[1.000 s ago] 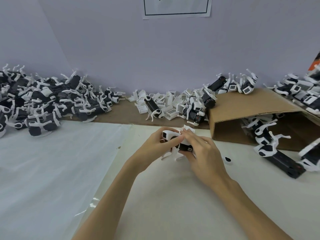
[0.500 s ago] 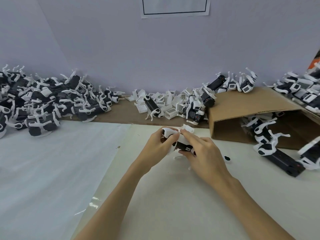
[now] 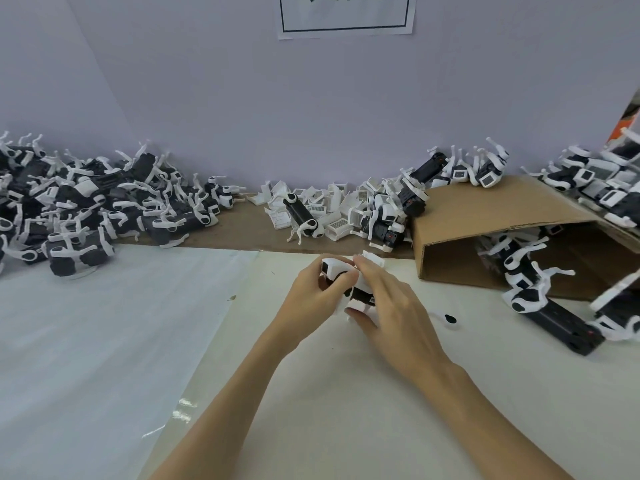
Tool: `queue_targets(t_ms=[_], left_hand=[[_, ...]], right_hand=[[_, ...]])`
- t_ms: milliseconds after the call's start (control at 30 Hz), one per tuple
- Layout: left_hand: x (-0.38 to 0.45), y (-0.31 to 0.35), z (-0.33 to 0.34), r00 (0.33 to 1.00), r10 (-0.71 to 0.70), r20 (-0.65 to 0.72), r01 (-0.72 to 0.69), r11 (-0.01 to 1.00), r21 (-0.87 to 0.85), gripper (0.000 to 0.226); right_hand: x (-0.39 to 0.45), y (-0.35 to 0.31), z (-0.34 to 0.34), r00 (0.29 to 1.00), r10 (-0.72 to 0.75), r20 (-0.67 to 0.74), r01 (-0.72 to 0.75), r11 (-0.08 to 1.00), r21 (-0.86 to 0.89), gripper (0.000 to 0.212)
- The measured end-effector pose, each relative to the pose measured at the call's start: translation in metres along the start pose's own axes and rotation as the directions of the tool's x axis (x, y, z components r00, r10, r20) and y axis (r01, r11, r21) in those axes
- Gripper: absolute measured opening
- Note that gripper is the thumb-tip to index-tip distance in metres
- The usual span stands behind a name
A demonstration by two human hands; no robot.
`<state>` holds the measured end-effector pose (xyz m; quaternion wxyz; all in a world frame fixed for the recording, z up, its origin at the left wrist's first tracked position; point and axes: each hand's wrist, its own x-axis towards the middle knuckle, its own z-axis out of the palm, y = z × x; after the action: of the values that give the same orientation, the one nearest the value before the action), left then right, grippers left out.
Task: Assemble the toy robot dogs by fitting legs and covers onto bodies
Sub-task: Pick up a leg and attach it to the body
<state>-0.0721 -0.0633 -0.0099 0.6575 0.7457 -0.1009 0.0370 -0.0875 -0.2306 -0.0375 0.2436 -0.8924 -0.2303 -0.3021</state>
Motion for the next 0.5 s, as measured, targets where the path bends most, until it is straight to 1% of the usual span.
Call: queue_targets(t_ms=[100, 200, 267, 300, 333, 367, 433, 467, 500], left_hand=[[-0.002, 0.000, 0.005, 0.999, 0.032, 0.000, -0.032, 0.999, -0.005, 0.012], [-0.002, -0.002, 0.008, 1.000, 0.015, -0.015, -0.015, 1.000, 0.011, 0.020], [-0.003, -0.003, 0.009, 1.000, 0.005, -0.012, -0.005, 1.000, 0.017, 0.031], [-0.003, -0.003, 0.009, 1.000, 0.003, -0.009, -0.003, 1.000, 0.008, 0.038], [-0.003, -0.002, 0.006, 1.000, 0.006, -0.004, -0.006, 1.000, -0.005, 0.043], [-0.003, -0.001, 0.003, 1.000, 0.025, 0.007, -0.025, 1.000, -0.014, 0.045], [-0.004, 0.001, -0.005, 0.992, 0.116, 0.052, -0.116, 0.993, 0.000, 0.046], [-0.005, 0.001, -0.009, 0.981, 0.174, 0.082, -0.177, 0.984, 0.030, 0.045], [-0.006, 0.001, -0.012, 0.968, 0.226, 0.113, -0.234, 0.970, 0.061, 0.044]], right_hand=[[0.001, 0.000, 0.000, 0.996, -0.012, -0.088, 0.011, 1.000, -0.005, 0.066], [0.003, 0.004, -0.002, 0.998, -0.011, -0.064, 0.010, 1.000, -0.014, 0.063], [0.003, 0.005, -0.003, 1.000, 0.006, -0.020, -0.006, 1.000, -0.003, 0.061], [0.003, 0.005, -0.004, 1.000, 0.019, 0.012, -0.019, 0.999, 0.040, 0.060], [0.003, 0.006, -0.006, 0.998, 0.030, 0.058, -0.038, 0.991, 0.130, 0.061], [0.003, 0.006, -0.009, 0.992, 0.045, 0.119, -0.074, 0.964, 0.255, 0.062], [0.004, 0.007, -0.017, 0.965, 0.083, 0.248, -0.197, 0.854, 0.482, 0.056], [0.006, 0.009, -0.021, 0.955, 0.097, 0.280, -0.238, 0.815, 0.529, 0.050], [0.007, 0.012, -0.025, 0.948, 0.108, 0.298, -0.258, 0.810, 0.527, 0.046]])
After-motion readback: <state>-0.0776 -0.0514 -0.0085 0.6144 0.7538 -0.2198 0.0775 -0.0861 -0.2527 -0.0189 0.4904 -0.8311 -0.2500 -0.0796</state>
